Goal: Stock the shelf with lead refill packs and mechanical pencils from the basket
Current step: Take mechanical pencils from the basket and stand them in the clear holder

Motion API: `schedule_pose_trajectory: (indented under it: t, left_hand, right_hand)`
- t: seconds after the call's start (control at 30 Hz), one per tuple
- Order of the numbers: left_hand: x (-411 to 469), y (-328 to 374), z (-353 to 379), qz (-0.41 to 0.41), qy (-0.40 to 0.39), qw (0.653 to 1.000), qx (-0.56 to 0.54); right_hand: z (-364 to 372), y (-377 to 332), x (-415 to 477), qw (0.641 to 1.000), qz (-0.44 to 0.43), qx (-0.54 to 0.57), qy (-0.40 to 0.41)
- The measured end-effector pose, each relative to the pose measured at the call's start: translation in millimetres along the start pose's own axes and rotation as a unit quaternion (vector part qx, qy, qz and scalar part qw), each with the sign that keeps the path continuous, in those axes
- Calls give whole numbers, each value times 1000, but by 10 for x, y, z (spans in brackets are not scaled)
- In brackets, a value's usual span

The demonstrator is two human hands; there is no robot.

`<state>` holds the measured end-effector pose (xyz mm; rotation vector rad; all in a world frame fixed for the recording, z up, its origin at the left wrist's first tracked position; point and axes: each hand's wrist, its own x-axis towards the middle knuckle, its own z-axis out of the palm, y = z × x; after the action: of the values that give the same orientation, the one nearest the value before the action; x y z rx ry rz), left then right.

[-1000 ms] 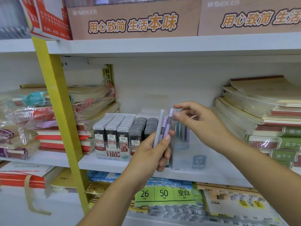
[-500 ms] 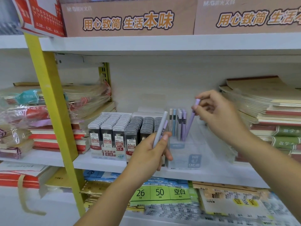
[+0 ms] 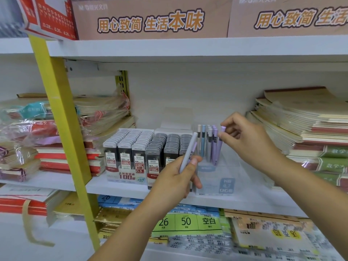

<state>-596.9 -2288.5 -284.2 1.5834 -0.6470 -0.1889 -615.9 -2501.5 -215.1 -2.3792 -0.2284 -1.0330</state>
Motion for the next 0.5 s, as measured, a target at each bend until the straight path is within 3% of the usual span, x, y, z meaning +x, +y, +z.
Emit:
schedule_pose_trajectory:
  t: [0.23,0.37,0.43,0.5]
  left_hand:
    - [-25,24,-26,-13,-21,998,-51]
    - [-45,53,-60,-18,-39,995,-91]
    - [-47,69,-74,-22,-47,994,-97]
    - [-45,97,-74,-19,-58,993,-103]
  right_hand:
    - [40,-14,65,976,-34,-213,-15]
    - [73,-17,54,976,7,-212,-50]
    - [45,-63,22,979,13,-202,-21]
    - [7,-193,-37,995,7,-103,13]
